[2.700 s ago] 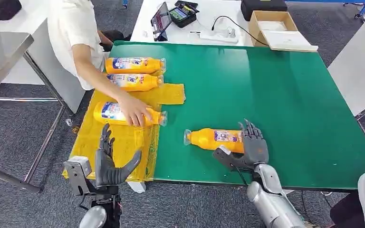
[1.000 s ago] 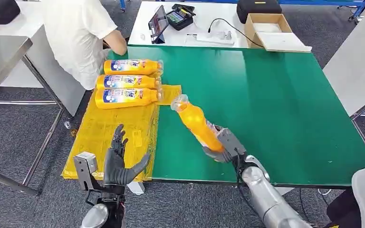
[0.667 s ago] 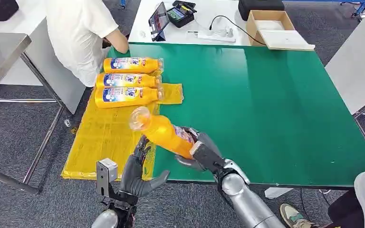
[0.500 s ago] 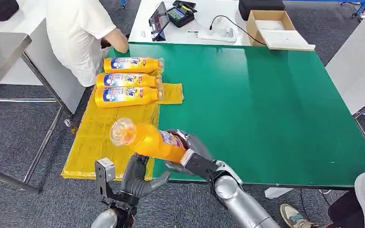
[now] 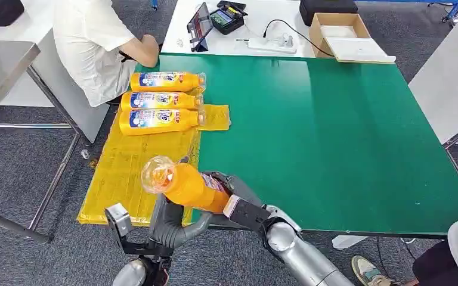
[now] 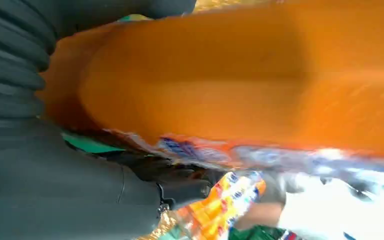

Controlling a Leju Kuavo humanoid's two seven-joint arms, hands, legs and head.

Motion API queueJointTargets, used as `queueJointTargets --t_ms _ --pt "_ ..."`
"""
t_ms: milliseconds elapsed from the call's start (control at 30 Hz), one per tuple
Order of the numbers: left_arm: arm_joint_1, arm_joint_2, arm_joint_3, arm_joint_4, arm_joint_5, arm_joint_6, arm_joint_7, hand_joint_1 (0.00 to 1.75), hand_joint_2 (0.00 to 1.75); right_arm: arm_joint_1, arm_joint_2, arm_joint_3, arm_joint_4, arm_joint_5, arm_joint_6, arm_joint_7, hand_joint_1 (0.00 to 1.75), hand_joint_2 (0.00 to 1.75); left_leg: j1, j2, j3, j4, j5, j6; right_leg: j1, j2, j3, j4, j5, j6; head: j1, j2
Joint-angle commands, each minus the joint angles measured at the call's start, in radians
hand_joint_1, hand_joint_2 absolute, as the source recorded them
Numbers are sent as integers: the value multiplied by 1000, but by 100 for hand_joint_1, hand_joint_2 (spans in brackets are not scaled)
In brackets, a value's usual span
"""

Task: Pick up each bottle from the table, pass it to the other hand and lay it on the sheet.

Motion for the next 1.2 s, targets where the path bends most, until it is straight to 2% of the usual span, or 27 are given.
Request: queueJointTargets --t_ms 33,233,267,600,633,667,800,833,867,1200 --pt "-23 16 -11 -15 -1 37 5 0 175 -45 -10 66 147 24 37 10 175 175 0 1 5 -2 -1 3 1 -2 5 -2 -1 -3 0 0" --pt "-28 15 -16 3 -6 43 9 0 175 -45 -7 67 150 27 31 12 175 175 0 1 3 -1 0 2 0 -1 3 -1 0 -2 0 0" --pt "-32 15 -21 13 -18 55 22 171 175 -44 -6 67 150 31 25 13 175 175 0 1 3 -1 0 2 1 -2 3 -1 0 -2 0 0" --pt "-57 15 -66 119 -117 67 95 175 175 -32 -1 55 106 42 2 29 175 175 -1 0 4 -2 0 2 0 -2 3 -1 -1 -2 0 0" --pt "-54 12 -61 122 -116 67 96 108 175 -25 -5 43 85 29 11 26 175 175 -1 0 2 -1 0 1 0 -1 2 -1 0 -2 0 0" --pt "-53 12 -60 123 -113 63 98 113 175 -24 -7 39 76 20 21 24 175 175 -1 1 4 -2 0 2 0 -1 4 -1 -1 -2 0 0" --pt "-53 13 -59 122 -113 63 98 113 175 -25 -9 37 72 18 25 24 175 175 -1 1 2 -1 0 1 0 -1 2 -1 0 -2 0 0" --pt "-51 13 -59 121 -110 60 99 166 175 -23 -11 36 68 17 25 24 175 175 0 1 3 -1 0 2 0 -2 3 -1 0 -2 0 0" --pt "-50 13 -56 119 -104 53 102 175 175 -20 -14 33 55 17 22 24 175 175 -1 1 2 -1 0 1 0 -1 2 -1 0 -2 0 0" --pt "-52 9 -29 128 -18 -13 129 175 175 -20 -16 26 29 11 40 22 175 175 0 2 2 -1 0 2 0 0 2 -1 0 -2 0 0"
